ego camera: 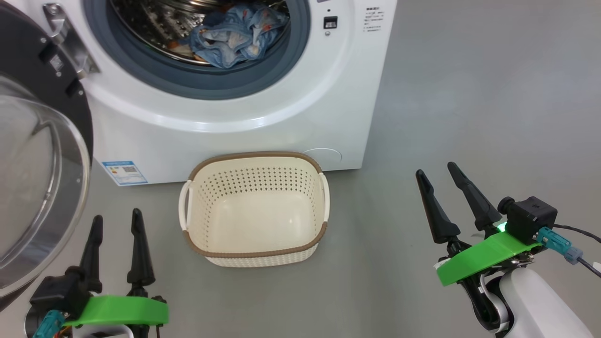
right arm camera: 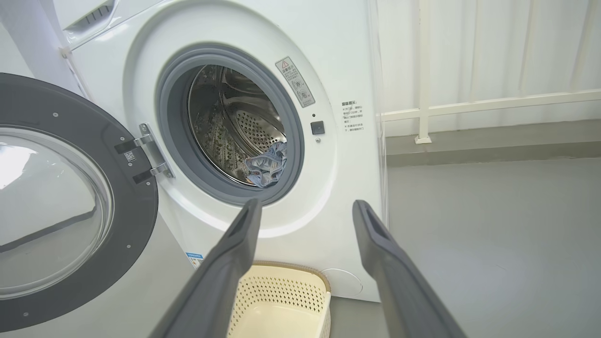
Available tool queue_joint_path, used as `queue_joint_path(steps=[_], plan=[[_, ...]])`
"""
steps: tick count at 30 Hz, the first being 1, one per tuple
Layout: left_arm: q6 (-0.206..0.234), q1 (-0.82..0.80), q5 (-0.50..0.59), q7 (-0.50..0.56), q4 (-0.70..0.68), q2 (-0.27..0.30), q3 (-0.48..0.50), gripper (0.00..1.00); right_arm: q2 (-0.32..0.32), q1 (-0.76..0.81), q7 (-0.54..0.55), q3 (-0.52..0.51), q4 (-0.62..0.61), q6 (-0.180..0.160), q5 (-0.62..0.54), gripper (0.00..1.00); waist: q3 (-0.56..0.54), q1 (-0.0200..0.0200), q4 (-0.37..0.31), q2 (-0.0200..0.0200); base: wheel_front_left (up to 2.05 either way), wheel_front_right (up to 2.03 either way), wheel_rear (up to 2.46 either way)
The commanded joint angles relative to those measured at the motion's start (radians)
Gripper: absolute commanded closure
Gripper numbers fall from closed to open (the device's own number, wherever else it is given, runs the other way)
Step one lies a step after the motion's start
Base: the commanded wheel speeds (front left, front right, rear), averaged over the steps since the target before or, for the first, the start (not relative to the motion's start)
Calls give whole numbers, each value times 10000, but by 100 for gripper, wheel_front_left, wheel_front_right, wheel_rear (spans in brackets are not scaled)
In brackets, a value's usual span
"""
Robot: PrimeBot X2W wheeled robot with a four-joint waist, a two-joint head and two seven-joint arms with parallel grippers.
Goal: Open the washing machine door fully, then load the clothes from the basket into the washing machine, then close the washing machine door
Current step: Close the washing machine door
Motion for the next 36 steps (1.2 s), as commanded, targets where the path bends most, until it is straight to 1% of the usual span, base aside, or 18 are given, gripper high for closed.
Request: queue_joint_path(steps=[1, 7, 13, 25, 31, 36], plan=[[47, -69, -58, -99, -167, 174, 269, 0, -63, 65, -80, 164, -203, 44, 16, 0, -38, 0, 98, -1, 0, 0, 0], [87, 2, -19, -102, -140, 175, 260, 0, -86, 106, -80, 197, -181, 44, 28, 0, -115, 0, 433, -1, 0, 0, 0], [140, 38, 20, -104, -118, 157, 243, 0, -133, 126, -80, 237, -166, 44, 56, 0, -155, 0, 911, -1, 0, 0, 0], [252, 157, 171, -106, -123, 148, 195, 0, -201, 160, -80, 393, -114, 44, 164, 0, -207, 0, 2274, -1, 0, 0, 0], [327, 254, 200, -106, -285, 84, 253, 0, -252, 178, -80, 478, -60, 44, 208, 0, -280, 0, 3041, -1, 0, 0, 0], [371, 313, 187, -106, -311, 21, 272, 0, -278, 159, -80, 590, -24, 44, 245, 0, -355, 0, 3545, -1, 0, 0, 0]])
